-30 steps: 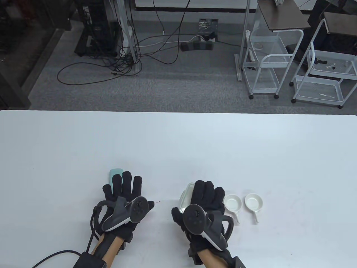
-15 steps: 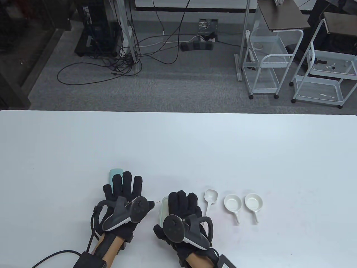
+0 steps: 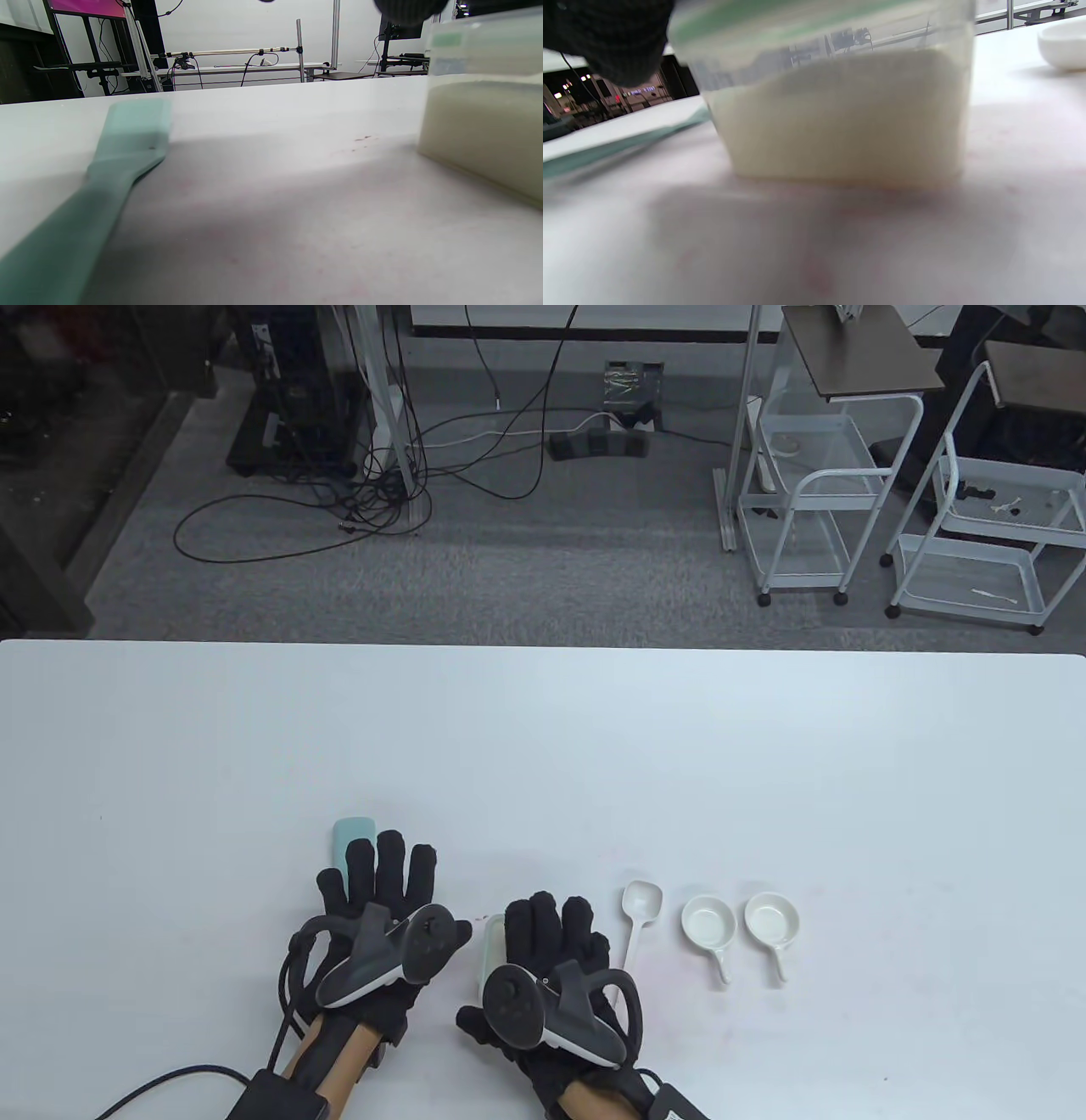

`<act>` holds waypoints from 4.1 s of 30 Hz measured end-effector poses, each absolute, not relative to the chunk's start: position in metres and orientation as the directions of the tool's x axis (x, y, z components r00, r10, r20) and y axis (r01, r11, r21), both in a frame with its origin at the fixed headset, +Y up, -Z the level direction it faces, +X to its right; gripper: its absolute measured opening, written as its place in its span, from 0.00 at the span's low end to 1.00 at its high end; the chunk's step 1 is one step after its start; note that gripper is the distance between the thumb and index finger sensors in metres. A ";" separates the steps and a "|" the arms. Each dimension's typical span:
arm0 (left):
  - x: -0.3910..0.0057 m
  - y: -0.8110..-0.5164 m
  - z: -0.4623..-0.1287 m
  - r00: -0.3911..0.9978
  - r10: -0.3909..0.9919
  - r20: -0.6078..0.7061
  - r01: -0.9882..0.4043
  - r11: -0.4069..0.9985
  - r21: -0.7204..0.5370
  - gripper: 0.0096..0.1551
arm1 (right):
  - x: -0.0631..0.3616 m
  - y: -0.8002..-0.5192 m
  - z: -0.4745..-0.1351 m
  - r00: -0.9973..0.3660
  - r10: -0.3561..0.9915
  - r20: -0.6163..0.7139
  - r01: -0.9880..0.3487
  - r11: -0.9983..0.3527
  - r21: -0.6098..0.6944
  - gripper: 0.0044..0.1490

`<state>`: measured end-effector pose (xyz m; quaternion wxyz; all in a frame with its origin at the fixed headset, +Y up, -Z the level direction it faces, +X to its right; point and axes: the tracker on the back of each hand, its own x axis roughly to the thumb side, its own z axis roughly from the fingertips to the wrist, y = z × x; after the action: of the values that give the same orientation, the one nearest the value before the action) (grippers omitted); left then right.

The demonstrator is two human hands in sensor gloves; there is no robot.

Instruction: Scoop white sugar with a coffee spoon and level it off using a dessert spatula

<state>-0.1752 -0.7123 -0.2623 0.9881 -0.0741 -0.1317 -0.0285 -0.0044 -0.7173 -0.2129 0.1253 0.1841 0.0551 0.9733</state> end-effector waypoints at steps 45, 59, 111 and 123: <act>-0.168 -0.729 -0.267 0.887 0.439 0.143 -0.363 0.854 -0.374 0.38 | 0.079 -0.715 -0.236 -0.864 0.503 0.030 -0.481 -0.841 0.249 0.36; -0.170 -0.734 -0.268 0.761 0.647 0.040 -0.565 0.692 -0.448 0.37 | 0.088 -0.735 -0.242 -0.628 0.763 -0.151 -0.759 -0.559 0.335 0.35; -0.155 -0.722 -0.258 0.915 0.358 0.187 -0.287 0.903 -0.321 0.42 | 0.105 -0.683 -0.226 -0.840 0.543 0.007 -0.543 -0.840 0.019 0.51; -0.132 -0.721 -0.246 0.806 0.230 0.545 -0.127 0.967 -0.219 0.63 | 0.108 -0.677 -0.224 -0.864 0.503 0.020 -0.504 -0.863 -0.029 0.51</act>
<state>-0.1315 -0.7215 -0.2461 0.9465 -0.0862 -0.2964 0.0943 0.1080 -0.6772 -0.2236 0.2607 0.0058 -0.0165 0.9653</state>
